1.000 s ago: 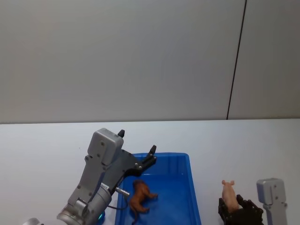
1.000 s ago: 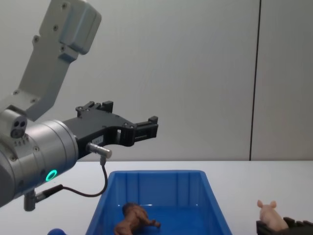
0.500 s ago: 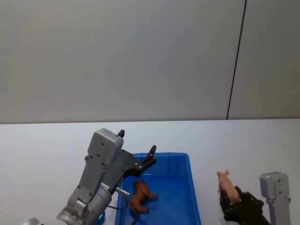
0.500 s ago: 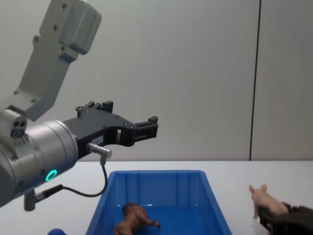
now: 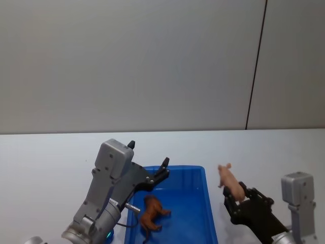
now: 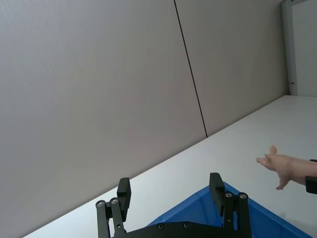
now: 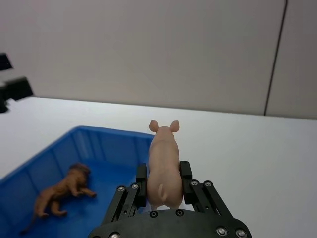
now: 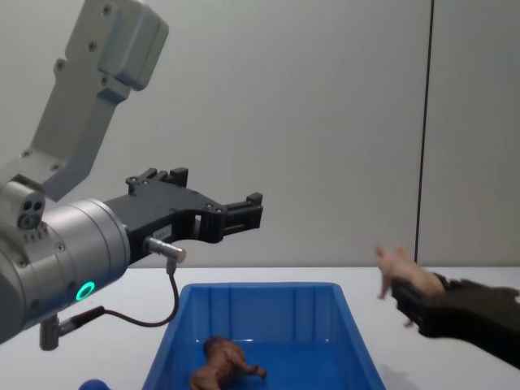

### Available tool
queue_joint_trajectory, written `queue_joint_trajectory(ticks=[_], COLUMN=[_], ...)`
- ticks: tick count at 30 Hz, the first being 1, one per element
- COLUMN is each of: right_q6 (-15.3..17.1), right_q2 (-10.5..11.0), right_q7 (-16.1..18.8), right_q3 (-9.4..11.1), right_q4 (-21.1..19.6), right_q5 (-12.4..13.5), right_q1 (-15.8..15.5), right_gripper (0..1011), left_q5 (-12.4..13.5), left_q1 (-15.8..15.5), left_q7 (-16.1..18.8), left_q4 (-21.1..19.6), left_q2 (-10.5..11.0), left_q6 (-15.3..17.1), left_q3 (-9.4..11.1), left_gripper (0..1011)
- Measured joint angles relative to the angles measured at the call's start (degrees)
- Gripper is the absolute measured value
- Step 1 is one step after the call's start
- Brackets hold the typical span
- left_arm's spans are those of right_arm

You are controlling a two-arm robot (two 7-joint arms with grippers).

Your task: Pick up the two dolls from the table and place them into the box.

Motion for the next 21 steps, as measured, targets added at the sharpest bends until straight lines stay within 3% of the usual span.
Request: queue_joint_trajectory(ticks=[12, 15, 21], right_q6=[-1.72, -1.77, -1.38], right_q2=[-1.38, -2.0, -3.09], right_q7=[9.11, 11.21, 13.57], right_q3=[-0.99, -1.4, -2.01], right_q4=[0.34, 1.15, 2.69], right_q5=[1.2, 1.29, 1.31], right_q1=[2.52, 3.48, 5.07], right_gripper=[380, 430, 638], left_q5=[0.0, 0.0, 0.0], left_q1=[0.0, 0.0, 0.0], left_q7=[0.0, 0.0, 0.0], left_q4=[0.0, 0.0, 0.0], left_q2=[0.0, 0.0, 0.0], left_q6=[0.0, 0.0, 0.0], left_q3=[0.0, 0.0, 0.0], left_gripper=[1002, 1001, 1001])
